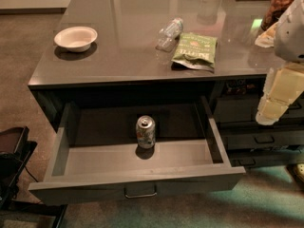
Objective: Pick 7up can from top drawer and place on counter
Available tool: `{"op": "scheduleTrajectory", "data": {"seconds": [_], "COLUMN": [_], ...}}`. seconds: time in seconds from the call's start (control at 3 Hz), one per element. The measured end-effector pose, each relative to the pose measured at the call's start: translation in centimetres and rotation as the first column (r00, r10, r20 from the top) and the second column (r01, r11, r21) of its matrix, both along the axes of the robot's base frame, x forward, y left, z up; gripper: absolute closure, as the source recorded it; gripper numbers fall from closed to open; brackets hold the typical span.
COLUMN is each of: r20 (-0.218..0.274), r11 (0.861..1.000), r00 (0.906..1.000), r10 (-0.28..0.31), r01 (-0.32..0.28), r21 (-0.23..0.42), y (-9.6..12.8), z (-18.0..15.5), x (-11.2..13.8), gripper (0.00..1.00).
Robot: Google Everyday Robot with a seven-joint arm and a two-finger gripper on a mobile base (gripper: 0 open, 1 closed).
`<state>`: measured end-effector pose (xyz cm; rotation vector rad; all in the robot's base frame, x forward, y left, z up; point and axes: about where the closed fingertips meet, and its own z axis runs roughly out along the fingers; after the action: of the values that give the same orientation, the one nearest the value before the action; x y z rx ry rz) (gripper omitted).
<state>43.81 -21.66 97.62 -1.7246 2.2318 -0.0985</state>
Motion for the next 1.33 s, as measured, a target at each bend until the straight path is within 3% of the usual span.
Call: {"op": "scheduleTrajectory", "data": {"seconds": [0.33, 0.67, 1.0, 1.33], "r20": [0.0, 0.009, 0.005, 0.0], "r11": [1.0, 0.999, 0.994, 0.979], "r00": [1.0, 0.9999, 0.9999, 1.0], "r10": [0.0, -0.012, -0.015, -0.007], "r01": [0.0, 0.011, 0.014, 0.007], "r21": [0.0, 0.033, 0.113, 0.204], "y": [0.0, 0.4, 2.2, 5.2], "z": [0.0, -1.5, -5.4, -10.1], "x": [0.0, 0.4, 1.6, 3.7], "gripper": [0.0, 0.19, 0.42, 0.65]}}
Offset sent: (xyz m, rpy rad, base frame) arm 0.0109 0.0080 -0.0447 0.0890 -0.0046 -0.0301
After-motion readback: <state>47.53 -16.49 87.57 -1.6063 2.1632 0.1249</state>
